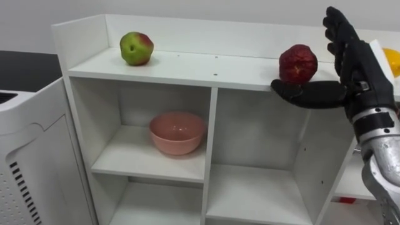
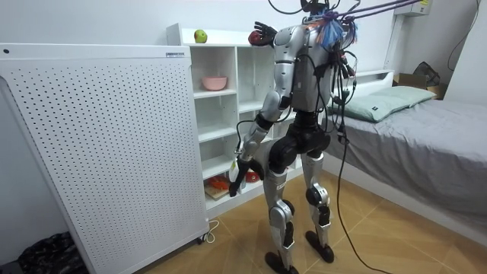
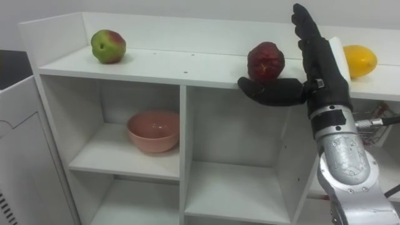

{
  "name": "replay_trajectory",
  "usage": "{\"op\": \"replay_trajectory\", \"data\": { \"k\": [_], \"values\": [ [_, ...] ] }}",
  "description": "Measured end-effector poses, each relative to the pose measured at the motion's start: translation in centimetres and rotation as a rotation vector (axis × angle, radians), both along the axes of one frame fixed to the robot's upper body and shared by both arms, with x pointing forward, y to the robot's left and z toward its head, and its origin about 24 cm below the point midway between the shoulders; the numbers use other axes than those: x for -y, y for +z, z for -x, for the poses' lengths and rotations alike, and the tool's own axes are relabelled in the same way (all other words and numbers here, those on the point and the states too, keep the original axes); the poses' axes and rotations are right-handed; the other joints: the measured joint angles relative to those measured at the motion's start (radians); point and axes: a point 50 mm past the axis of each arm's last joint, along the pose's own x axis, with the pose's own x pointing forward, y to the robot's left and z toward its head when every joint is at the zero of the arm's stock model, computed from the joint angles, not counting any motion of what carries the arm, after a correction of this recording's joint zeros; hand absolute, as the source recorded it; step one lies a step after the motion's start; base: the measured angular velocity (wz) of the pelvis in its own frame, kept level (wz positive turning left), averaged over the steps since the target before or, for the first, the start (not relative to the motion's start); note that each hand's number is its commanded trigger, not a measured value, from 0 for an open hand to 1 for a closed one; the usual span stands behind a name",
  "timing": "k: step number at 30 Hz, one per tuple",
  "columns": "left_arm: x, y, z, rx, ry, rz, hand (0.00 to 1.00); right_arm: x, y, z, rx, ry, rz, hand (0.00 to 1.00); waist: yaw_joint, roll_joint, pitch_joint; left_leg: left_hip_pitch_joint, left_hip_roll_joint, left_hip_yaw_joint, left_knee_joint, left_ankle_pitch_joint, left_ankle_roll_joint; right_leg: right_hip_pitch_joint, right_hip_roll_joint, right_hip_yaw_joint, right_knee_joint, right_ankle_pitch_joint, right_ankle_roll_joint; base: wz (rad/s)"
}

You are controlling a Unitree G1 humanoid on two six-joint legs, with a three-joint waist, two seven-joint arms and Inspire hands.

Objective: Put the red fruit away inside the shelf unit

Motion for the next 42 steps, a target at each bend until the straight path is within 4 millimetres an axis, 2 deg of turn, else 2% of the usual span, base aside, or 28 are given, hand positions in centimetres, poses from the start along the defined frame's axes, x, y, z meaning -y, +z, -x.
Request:
{"op": "replay_trajectory", "data": {
  "k": [19, 25, 31, 36, 42],
  "values": [
    [0.0, 0.0, 0.0, -0.002, 0.005, 0.006, 0.00, 0.1, 0.1, -0.2, -0.009, 0.008, 0.027, 1.00, 0.000, -0.002, 0.0010, -0.002, 0.000, -0.008, 0.001, 0.000, -0.001, -0.001, 0.001, 0.000, 0.000, 0.000, 0.000, 0.00],
    [0.0, 0.0, 0.0, -0.002, 0.006, 0.005, 0.00, -0.8, 0.6, 0.4, 0.007, 0.034, 0.092, 1.00, -0.002, 0.001, 0.0005, -0.001, 0.000, -0.009, 0.001, 0.000, -0.001, 0.001, 0.002, 0.001, 0.000, 0.000, 0.000, -0.01],
    [0.2, 0.0, -0.1, 0.012, 0.012, 0.019, 0.00, -2.7, 1.0, 1.4, 0.044, 0.102, 0.159, 1.00, 0.003, 0.007, 0.0008, 0.010, 0.000, -0.010, -0.009, 0.000, -0.001, 0.001, 0.004, 0.027, 0.000, 0.000, 0.000, -0.05],
    [0.2, 0.0, -0.1, 0.027, 0.012, 0.028, 0.00, -6.0, 1.0, 3.5, 0.089, 0.257, 0.240, 1.00, 0.007, 0.019, 0.0011, 0.010, 0.000, -0.011, -0.009, 0.000, -0.001, -0.001, 0.004, 0.028, -0.001, 0.000, 0.000, -0.03],
    [0.5, -0.2, 0.0, 0.030, 0.020, 0.042, 0.00, -8.6, 0.2, 4.2, 0.068, 0.397, 0.246, 1.00, 0.026, 0.020, 0.0005, 0.008, 0.001, -0.010, -0.009, 0.000, -0.001, -0.002, 0.004, 0.025, -0.001, 0.000, 0.000, 0.01]
  ]
}}
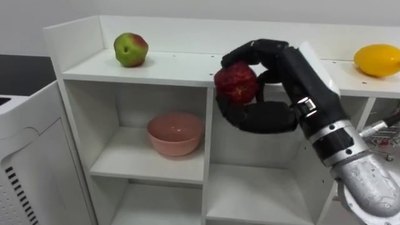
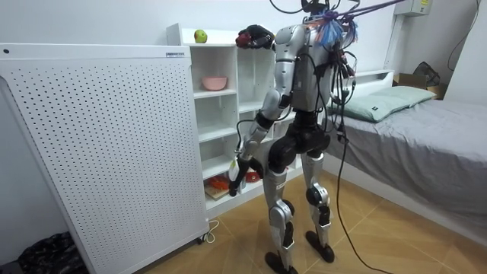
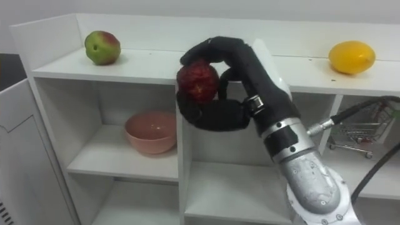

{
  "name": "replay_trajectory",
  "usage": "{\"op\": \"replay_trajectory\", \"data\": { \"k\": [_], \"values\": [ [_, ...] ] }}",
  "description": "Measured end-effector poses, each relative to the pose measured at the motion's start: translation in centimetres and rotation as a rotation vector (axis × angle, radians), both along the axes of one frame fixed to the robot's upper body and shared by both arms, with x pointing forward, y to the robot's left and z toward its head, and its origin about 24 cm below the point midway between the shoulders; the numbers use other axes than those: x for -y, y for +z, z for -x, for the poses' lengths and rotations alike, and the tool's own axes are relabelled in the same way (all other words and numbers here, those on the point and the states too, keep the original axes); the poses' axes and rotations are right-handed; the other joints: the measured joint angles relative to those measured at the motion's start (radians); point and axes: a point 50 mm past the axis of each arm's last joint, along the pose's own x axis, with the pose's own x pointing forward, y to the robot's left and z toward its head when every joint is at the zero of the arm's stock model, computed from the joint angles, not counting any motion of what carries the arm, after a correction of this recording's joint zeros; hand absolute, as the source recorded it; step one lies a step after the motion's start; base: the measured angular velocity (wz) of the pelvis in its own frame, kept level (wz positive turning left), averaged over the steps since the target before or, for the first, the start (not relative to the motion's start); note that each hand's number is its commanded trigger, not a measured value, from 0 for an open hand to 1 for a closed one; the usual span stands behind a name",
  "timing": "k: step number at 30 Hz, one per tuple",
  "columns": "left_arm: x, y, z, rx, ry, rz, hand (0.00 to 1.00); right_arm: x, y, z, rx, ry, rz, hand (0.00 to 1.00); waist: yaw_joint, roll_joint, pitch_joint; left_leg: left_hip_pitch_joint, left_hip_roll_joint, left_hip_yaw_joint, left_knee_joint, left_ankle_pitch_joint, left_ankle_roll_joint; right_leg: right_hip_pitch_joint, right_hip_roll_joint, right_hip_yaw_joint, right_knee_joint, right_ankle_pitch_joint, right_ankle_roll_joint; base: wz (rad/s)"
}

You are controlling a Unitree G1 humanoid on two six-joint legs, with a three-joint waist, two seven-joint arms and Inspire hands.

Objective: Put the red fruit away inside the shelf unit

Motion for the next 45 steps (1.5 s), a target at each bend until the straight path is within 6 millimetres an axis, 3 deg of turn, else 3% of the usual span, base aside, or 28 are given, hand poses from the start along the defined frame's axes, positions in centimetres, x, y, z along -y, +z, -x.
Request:
{"op": "replay_trajectory", "data": {
  "k": [7, 9, 12, 19, 23, 26, 32, 37, 43, 45],
  "values": [
    [0.6, -0.4, 0.4, -0.006, -0.027, -0.027, 0.00, -2.8, -2.1, 1.1, -0.057, 0.119, 0.026, 1.00, 0.005, -0.007, -0.0055, -0.037, 0.000, -0.001, 0.017, 0.001, -0.001, -0.025, 0.000, 0.000, 0.002, 0.002, -0.003, 0.01],
    [0.6, -0.5, 0.7, 0.005, -0.020, -0.049, 0.00, -2.8, -3.9, 1.5, -0.096, 0.099, 0.052, 1.00, 0.028, -0.013, -0.0056, -0.052, 0.001, -0.001, 0.018, 0.008, 0.000, -0.036, 0.000, 0.000, 0.003, 0.005, -0.007, 0.00],
    [0.5, -0.8, 1.5, -0.015, -0.028, -0.087, 0.00, -2.5, -6.2, 1.4, -0.172, 0.069, 0.070, 1.00, 0.031, -0.019, -0.0045, -0.083, 0.001, -0.010, 0.037, 0.010, 0.000, -0.054, 0.000, -0.008, 0.010, 0.007, -0.011, 0.09],
    [1.1, -1.5, 2.9, -0.093, -0.058, -0.099, 0.00, -0.5, -12.9, -0.8, -0.430, -0.074, 0.086, 1.00, 0.036, 0.004, 0.0185, -0.263, 0.014, -0.040, 0.164, 0.009, 0.006, -0.207, -0.006, -0.040, 0.120, 0.007, -0.018, 0.14],
    [1.2, -1.5, 2.2, -0.067, -0.030, -0.098, 0.00, 0.8, -15.7, -1.2, -0.508, -0.176, 0.166, 1.00, 0.055, 0.025, 0.0350, -0.436, 0.021, -0.042, 0.257, 0.012, 0.017, -0.396, -0.023, -0.038, 0.261, -0.013, -0.036, -0.02],
    [1.1, -1.4, 2.2, -0.038, 0.027, -0.090, 0.00, 1.6, -17.1, -1.2, -0.539, -0.225, 0.166, 1.00, 0.057, 0.028, 0.0366, -0.530, 0.016, -0.051, 0.296, 0.025, 0.019, -0.501, -0.031, -0.027, 0.332, -0.023, -0.047, 0.05],
    [1.3, -1.6, 3.1, -0.030, 0.089, -0.084, 0.00, 3.5, -18.2, -1.3, -0.548, -0.326, 0.181, 1.00, 0.064, 0.014, 0.0369, -0.698, 0.004, -0.055, 0.362, 0.052, 0.016, -0.698, -0.066, -0.023, 0.469, -0.066, -0.067, 0.08],
    [1.2, -1.2, 2.2, 0.032, 0.115, -0.086, 0.00, 5.9, -18.5, -2.0, -0.531, -0.444, 0.226, 1.00, 0.084, -0.008, 0.0380, -0.861, 0.001, -0.070, 0.467, 0.053, 0.008, -0.863, -0.089, -0.026, 0.606, -0.103, -0.093, 0.11],
    [0.9, -0.8, 1.0, 0.089, 0.139, -0.098, 0.00, 8.2, -15.9, -4.6, -0.449, -0.571, 0.248, 1.00, 0.108, -0.030, 0.0461, -1.059, 0.007, -0.099, 0.583, 0.044, -0.009, -1.048, -0.098, -0.035, 0.727, -0.125, -0.117, 0.06],
    [0.5, -0.6, 0.7, 0.103, 0.149, -0.106, 0.00, 8.8, -14.7, -5.1, -0.393, -0.613, 0.251, 1.00, 0.112, -0.035, 0.0479, -1.120, 0.001, -0.107, 0.622, 0.043, -0.009, -1.105, -0.114, -0.041, 0.774, -0.138, -0.122, 0.12]
  ]
}}
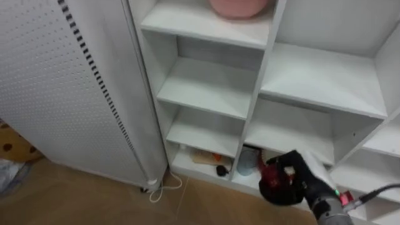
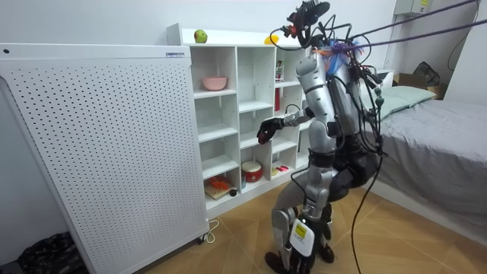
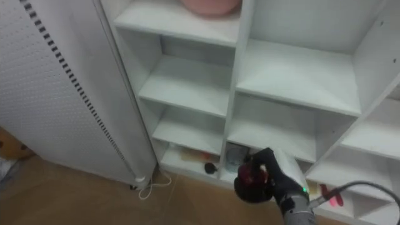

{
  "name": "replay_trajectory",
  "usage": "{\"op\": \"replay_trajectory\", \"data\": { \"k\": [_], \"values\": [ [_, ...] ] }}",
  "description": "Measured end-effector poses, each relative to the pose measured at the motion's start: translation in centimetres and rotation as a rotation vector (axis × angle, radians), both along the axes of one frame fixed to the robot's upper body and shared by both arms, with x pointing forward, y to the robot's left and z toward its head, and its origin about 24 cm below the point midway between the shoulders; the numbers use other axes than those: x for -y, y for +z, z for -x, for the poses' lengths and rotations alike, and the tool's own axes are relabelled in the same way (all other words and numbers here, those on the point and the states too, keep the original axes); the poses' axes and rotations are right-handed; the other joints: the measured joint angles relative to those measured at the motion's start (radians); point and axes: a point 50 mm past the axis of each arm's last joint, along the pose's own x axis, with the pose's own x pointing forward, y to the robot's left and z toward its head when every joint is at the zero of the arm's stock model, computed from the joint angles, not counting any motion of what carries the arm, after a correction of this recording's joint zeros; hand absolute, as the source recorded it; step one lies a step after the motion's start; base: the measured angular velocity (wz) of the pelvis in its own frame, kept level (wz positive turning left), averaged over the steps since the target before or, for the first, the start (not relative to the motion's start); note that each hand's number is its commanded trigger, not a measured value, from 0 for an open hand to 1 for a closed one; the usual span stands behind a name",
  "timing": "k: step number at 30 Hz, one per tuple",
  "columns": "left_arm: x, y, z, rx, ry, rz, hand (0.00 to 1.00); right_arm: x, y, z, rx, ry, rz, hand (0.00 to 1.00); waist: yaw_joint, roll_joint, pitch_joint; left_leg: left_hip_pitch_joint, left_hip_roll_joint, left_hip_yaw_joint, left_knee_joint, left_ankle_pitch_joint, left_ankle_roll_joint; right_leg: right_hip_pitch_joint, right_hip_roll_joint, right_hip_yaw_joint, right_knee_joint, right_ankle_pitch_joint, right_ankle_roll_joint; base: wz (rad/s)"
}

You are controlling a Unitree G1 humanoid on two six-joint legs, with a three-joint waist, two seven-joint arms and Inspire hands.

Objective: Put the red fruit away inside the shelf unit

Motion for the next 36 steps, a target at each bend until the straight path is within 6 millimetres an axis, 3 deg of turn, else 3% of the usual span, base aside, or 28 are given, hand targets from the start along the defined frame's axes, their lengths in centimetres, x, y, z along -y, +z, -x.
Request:
{"op": "replay_trajectory", "data": {
  "k": [5, 11, 15, 23, 28, 36],
  "values": [
    [-0.8, 0.5, -0.8, 0.034, 0.010, -0.015, 0.00, 0.8, 2.1, -1.0, 0.075, -0.044, 0.036, 1.00, 0.004, -0.023, 0.0081, -0.099, -0.005, -0.014, 0.048, 0.004, -0.007, -0.094, -0.016, -0.007, 0.059, -0.015, -0.014, 0.05],
    [-1.6, 1.4, -1.8, 0.074, -0.035, -0.039, 0.00, 1.7, 4.2, -2.6, 0.107, -0.095, 0.153, 1.00, 0.013, -0.032, 0.0087, -0.161, -0.006, -0.029, 0.083, 0.004, -0.009, -0.143, -0.020, -0.020, 0.091, -0.021, -0.018, 0.05],
    [-2.4, 2.1, -2.3, 0.091, -0.060, -0.067, 0.00, 2.0, 4.3, -2.8, 0.119, -0.125, 0.197, 1.00, 0.030, -0.049, 0.0104, -0.182, -0.013, -0.029, 0.093, 0.002, -0.011, -0.166, -0.036, -0.027, 0.110, -0.028, -0.026, 0.04],
    [-3.6, 2.6, -2.4, 0.093, -0.035, -0.097, 0.00, 5.9, 4.9, -2.8, 0.103, -0.345, 0.178, 1.00, 0.051, -0.077, 0.0149, -0.251, -0.037, -0.045, 0.138, -0.008, -0.008, -0.218, -0.063, -0.039, 0.160, -0.052, -0.021, 0.09],
    [-5.0, 3.0, -1.5, 0.070, -0.016, -0.145, 0.00, 6.6, 5.9, -3.2, 0.115, -0.398, 0.140, 1.00, 0.052, -0.097, 0.0205, -0.269, -0.037, -0.044, 0.162, -0.021, -0.001, -0.230, -0.070, -0.038, 0.175, -0.062, -0.016, 0.01],
    [-6.0, 3.6, 0.0, 0.054, -0.017, -0.202, 0.00, 8.1, 8.0, -3.2, 0.174, -0.472, 0.085, 1.00, 0.037, -0.118, 0.0193, -0.278, -0.039, -0.041, 0.217, -0.052, 0.015, -0.224, -0.084, -0.035, 0.211, -0.081, -0.004, 0.00]
  ]
}}
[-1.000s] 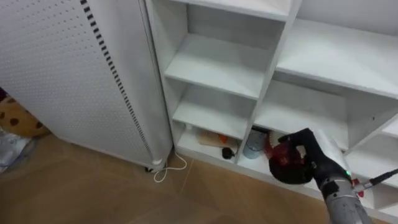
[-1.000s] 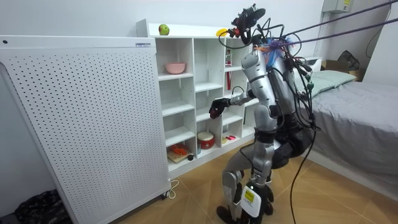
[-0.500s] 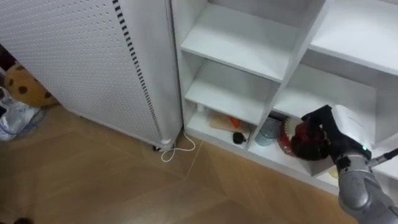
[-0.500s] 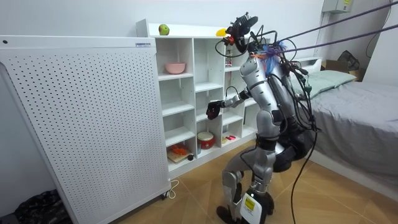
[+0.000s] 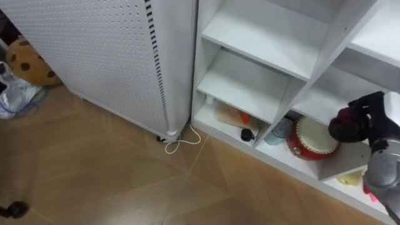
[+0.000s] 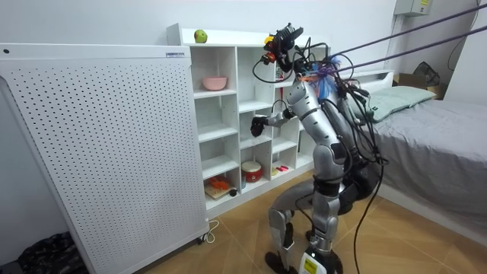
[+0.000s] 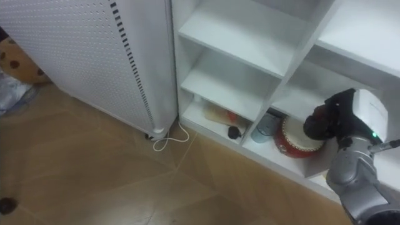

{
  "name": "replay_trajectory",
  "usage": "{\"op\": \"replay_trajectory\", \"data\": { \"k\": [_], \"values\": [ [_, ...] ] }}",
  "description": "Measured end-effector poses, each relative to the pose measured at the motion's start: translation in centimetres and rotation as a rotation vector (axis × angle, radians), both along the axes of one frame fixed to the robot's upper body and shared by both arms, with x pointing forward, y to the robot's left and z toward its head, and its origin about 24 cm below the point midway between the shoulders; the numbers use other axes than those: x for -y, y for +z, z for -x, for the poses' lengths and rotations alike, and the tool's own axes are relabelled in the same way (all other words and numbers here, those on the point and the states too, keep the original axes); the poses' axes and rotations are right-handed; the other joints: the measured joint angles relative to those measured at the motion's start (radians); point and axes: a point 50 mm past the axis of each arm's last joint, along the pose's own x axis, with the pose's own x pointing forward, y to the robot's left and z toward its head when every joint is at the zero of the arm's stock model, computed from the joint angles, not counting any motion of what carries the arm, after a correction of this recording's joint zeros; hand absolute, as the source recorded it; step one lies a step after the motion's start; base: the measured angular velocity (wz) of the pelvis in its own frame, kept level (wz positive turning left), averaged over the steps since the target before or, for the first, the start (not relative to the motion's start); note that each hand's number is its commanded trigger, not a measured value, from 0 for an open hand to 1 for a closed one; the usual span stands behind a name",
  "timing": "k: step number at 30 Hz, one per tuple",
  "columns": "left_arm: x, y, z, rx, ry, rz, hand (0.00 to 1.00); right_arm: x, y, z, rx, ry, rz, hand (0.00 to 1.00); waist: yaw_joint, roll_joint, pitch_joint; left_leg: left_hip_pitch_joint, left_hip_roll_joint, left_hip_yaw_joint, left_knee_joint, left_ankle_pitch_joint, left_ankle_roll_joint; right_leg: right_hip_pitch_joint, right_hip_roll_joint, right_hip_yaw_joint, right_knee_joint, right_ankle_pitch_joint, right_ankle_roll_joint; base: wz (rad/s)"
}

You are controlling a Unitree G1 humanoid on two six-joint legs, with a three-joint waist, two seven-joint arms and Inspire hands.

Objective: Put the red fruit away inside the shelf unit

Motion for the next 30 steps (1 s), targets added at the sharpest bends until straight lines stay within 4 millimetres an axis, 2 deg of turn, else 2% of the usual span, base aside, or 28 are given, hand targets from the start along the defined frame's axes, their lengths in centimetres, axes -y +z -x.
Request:
{"op": "replay_trajectory", "data": {
  "k": [2, 7, 10, 14, 15, 16, 19, 21, 27, 30],
  "values": [
    [-0.2, 0.1, 0.2, -0.007, 0.003, -0.007, 0.00, 0.7, 0.1, 0.2, 0.006, -0.028, 0.010, 1.00, -0.005, -0.008, -0.0003, 0.000, 0.001, -0.001, 0.011, -0.008, 0.002, 0.005, 0.002, 0.000, 0.002, -0.001, 0.003, -0.05],
    [-0.2, 0.1, 0.1, -0.004, 0.001, -0.007, 0.00, 1.3, -0.2, 0.5, -0.009, -0.075, 0.008, 1.00, -0.009, -0.011, -0.0004, 0.005, 0.001, 0.001, 0.020, -0.014, 0.010, 0.013, 0.004, 0.004, 0.000, 0.000, 0.017, -0.04],
    [-0.4, 0.2, 0.1, -0.005, 0.000, -0.013, 0.00, 1.3, -0.5, 0.6, -0.006, -0.088, -0.027, 1.00, -0.006, -0.012, -0.0001, 0.009, 0.001, 0.001, 0.021, -0.014, 0.010, 0.014, 0.016, 0.015, -0.002, 0.003, 0.025, 0.00],
    [-0.6, 0.3, 0.1, -0.008, 0.000, -0.018, 0.00, 1.8, -1.2, 0.8, -0.010, -0.123, -0.124, 0.98, 0.001, -0.012, 0.0000, 0.023, 0.001, 0.000, 0.017, -0.014, 0.010, 0.031, 0.019, 0.012, -0.009, 0.004, 0.027, 0.00],
    [-0.6, 0.3, 0.1, -0.009, 0.001, -0.019, 0.00, 1.8, -1.3, 0.9, -0.010, -0.128, -0.139, 0.09, 0.002, -0.012, 0.0001, 0.025, 0.001, 0.000, 0.015, -0.014, 0.010, 0.033, 0.020, 0.012, -0.012, 0.005, 0.028, -0.05],
    [-0.6, 0.2, 0.2, -0.011, 0.003, -0.020, 0.00, 1.9, -1.4, 0.9, -0.008, -0.134, -0.165, 0.00, 0.005, -0.012, 0.0001, 0.031, 0.002, -0.001, 0.010, -0.014, 0.009, 0.040, 0.024, 0.010, -0.023, 0.009, 0.028, -0.07],
    [-0.6, 0.2, 0.3, -0.011, 0.004, -0.028, 0.00, 2.1, -1.4, 1.0, -0.006, -0.141, -0.180, 0.00, 0.005, -0.012, 0.0001, 0.051, 0.001, -0.004, -0.028, -0.004, 0.004, 0.058, 0.034, 0.007, -0.064, 0.024, 0.025, -0.04],
    [-0.7, 0.3, 0.3, -0.008, 0.006, -0.039, 0.00, 2.2, -1.6, 1.1, -0.012, -0.146, -0.179, 0.00, 0.011, -0.011, 0.0001, 0.075, 0.000, -0.003, -0.062, 0.002, 0.001, 0.078, 0.040, 0.008, -0.099, 0.038, 0.034, -0.02],
    [-1.5, 0.6, 0.6, -0.016, 0.001, -0.068, 0.00, 2.6, -2.6, 1.6, -0.036, -0.168, -0.190, 0.00, 0.031, -0.010, 0.0011, 0.127, 0.003, -0.015, -0.118, 0.004, 0.004, 0.138, 0.065, -0.009, -0.175, 0.054, 0.035, 0.00],
    [-1.5, 0.6, 0.7, -0.015, -0.006, -0.080, 0.00, 2.6, -2.7, 1.7, -0.034, -0.181, -0.169, 0.00, 0.040, -0.009, 0.0014, 0.140, 0.003, -0.015, -0.139, 0.007, 0.007, 0.152, 0.066, -0.014, -0.196, 0.057, 0.035, 0.02]
  ]
}}
